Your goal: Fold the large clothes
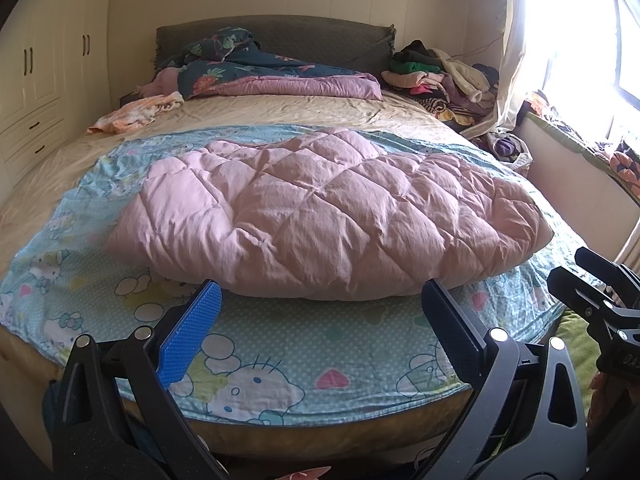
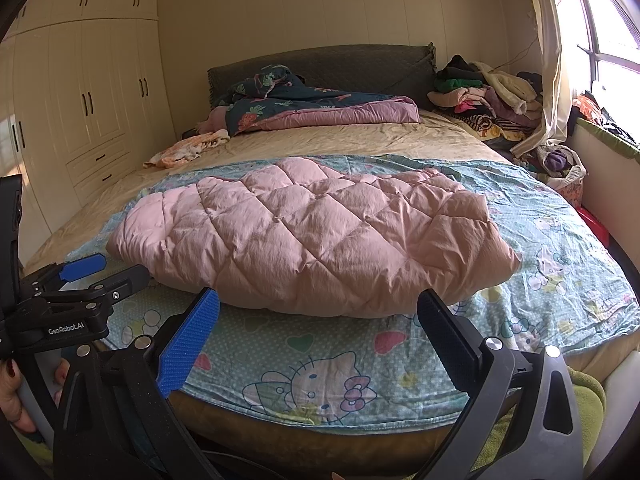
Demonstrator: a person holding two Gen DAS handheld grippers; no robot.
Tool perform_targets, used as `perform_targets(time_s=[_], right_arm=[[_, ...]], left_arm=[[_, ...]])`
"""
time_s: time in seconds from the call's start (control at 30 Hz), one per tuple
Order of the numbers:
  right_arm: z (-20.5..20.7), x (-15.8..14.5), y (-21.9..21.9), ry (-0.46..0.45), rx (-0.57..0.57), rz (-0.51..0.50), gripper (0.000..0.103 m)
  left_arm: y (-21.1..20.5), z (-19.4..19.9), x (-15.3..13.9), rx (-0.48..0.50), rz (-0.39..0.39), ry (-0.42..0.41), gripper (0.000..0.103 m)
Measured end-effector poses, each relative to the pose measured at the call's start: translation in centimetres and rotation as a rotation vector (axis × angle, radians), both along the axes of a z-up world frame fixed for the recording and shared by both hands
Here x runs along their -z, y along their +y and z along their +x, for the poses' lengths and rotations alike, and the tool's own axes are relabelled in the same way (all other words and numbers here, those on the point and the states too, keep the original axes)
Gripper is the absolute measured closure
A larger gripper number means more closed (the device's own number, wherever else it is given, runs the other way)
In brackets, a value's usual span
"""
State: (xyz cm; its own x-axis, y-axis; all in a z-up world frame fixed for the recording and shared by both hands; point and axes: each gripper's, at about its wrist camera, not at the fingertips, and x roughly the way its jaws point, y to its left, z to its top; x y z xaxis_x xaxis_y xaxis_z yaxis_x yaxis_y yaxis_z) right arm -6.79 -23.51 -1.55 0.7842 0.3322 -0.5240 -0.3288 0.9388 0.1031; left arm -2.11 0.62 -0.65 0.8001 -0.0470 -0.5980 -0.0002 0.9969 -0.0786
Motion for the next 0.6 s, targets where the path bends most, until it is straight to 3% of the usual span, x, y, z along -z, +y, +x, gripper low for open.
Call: perform_targets(time_s=[0.4, 0.6], right_arm=[[-0.2, 0.0, -0.1, 0.004, 0.003, -0.002, 0.004], [-0.5, -0.7, -2.1, 0.011, 0.031, 0.042, 0.004]], left_arm=[[0.2, 0.0, 0.3, -0.009, 0.006, 0.013, 0.009], [1.1, -0.2, 0.8, -0.055, 0.037, 0.027, 0.009]])
